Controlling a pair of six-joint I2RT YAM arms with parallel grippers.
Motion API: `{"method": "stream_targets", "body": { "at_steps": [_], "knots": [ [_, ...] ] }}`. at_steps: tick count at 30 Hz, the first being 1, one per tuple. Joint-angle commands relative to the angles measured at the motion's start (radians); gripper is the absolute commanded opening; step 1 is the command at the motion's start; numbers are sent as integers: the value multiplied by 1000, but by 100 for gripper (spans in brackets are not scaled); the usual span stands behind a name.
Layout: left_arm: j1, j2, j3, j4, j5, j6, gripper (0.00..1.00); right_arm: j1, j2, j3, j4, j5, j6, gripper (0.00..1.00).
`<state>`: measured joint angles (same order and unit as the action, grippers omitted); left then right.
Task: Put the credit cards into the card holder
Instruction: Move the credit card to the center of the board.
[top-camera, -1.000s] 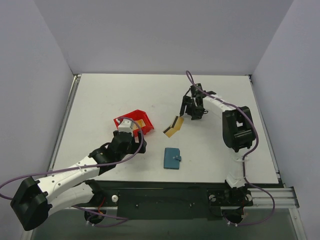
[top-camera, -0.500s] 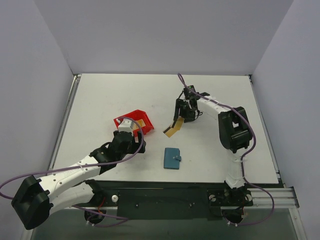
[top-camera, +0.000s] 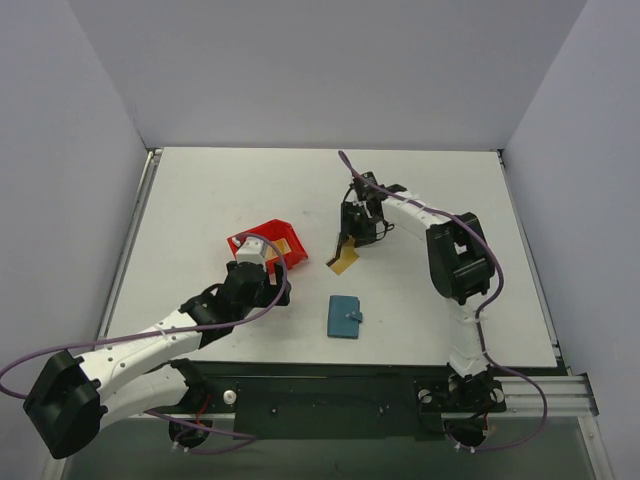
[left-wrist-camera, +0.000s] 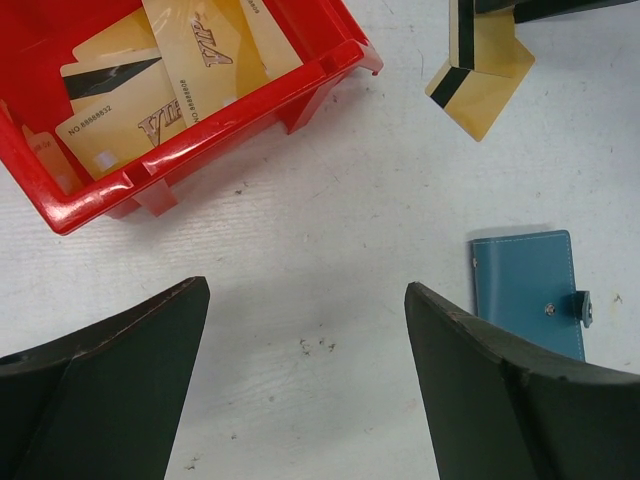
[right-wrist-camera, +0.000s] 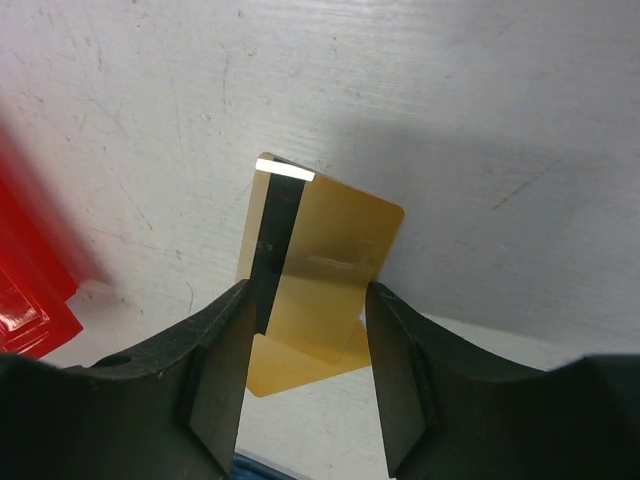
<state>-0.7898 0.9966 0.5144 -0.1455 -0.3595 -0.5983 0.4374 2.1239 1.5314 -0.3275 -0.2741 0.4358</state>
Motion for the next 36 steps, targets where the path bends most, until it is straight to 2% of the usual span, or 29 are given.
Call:
{"method": "stream_targets", "body": {
  "at_steps": [1,8,24,36],
  "knots": [
    [8,-1,6,35,-2,-1,90,44,67,21,-140,61,-40,41],
    [9,-4,-2,35,1,-3,90,80,71,18,-165,108,-49,33],
    [20,-47,-25,1,-9,-15,89,205,100,33,-171,122,-101,30],
    [26,-99,-54,-32,-25,-54,89,270,48,-63,-125,64,-91,28]
  ]
}}
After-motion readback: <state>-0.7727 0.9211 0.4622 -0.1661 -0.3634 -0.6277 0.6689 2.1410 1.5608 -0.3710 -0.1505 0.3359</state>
